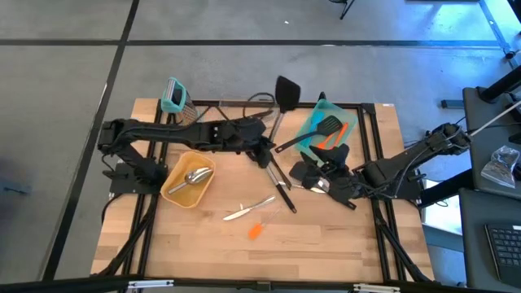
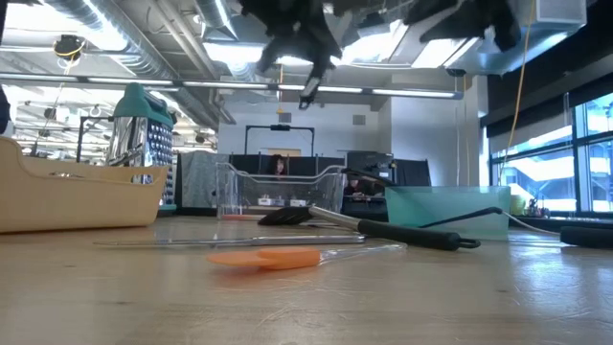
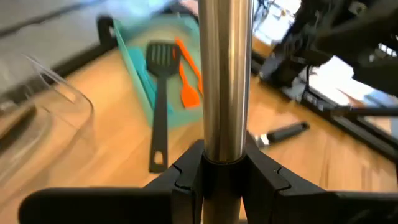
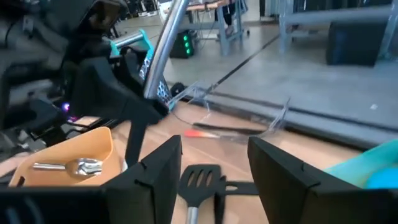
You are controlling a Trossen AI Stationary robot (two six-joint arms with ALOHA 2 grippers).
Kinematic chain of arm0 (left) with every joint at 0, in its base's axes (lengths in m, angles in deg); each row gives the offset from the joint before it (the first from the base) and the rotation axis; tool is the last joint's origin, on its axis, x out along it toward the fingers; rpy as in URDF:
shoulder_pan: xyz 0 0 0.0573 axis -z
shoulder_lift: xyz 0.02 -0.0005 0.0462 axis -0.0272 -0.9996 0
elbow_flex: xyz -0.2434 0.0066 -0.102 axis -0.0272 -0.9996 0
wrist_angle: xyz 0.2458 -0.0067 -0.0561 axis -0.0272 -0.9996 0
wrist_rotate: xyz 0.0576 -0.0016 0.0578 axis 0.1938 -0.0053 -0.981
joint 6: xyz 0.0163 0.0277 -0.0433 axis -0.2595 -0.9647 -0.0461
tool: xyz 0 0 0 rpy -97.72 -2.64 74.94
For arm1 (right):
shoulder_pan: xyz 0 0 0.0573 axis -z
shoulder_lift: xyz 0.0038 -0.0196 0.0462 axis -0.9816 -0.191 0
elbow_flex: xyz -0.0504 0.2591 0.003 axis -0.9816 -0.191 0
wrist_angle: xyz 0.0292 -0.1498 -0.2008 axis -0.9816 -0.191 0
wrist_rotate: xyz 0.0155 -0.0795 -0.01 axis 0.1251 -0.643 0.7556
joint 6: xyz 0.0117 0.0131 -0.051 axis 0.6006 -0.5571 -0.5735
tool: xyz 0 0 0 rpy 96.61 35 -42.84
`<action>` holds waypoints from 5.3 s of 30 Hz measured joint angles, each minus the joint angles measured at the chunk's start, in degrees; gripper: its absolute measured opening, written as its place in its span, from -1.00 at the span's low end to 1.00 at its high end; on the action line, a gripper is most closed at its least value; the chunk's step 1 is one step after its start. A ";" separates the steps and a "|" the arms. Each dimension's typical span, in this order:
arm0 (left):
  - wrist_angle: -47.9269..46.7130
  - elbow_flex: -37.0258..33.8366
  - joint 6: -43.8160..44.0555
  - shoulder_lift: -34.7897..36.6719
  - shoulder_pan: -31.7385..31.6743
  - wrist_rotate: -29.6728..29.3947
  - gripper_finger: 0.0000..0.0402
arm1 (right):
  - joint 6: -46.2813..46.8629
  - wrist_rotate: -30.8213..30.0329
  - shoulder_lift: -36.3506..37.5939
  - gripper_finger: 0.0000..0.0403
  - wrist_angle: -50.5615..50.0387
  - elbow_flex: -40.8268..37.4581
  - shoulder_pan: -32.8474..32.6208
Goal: Pick & Place Kitchen Items
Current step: Put the black spatula into the green bin
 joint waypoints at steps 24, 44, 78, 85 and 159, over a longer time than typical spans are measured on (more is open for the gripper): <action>-1.27 -0.11 5.49 -6.38 -3.96 11.99 -0.66 | 5.27 43.76 2.86 -0.06 74.73 -34.96 26.09; -6.29 -0.09 9.11 -7.45 -7.65 18.69 -0.66 | 15.14 38.18 -3.41 -0.11 54.31 -20.86 28.95; -8.99 -0.13 5.17 -7.45 -4.69 11.98 -0.66 | 13.57 54.95 -15.41 -0.80 51.12 -11.78 34.60; -9.03 -0.13 3.83 -7.45 -4.66 12.29 -0.66 | 12.55 55.02 -15.41 -0.58 51.22 -11.78 34.60; -24.49 -0.11 -6.52 13.95 25.15 -18.97 -0.52 | 41.15 90.82 10.89 -0.76 8.47 -11.85 68.60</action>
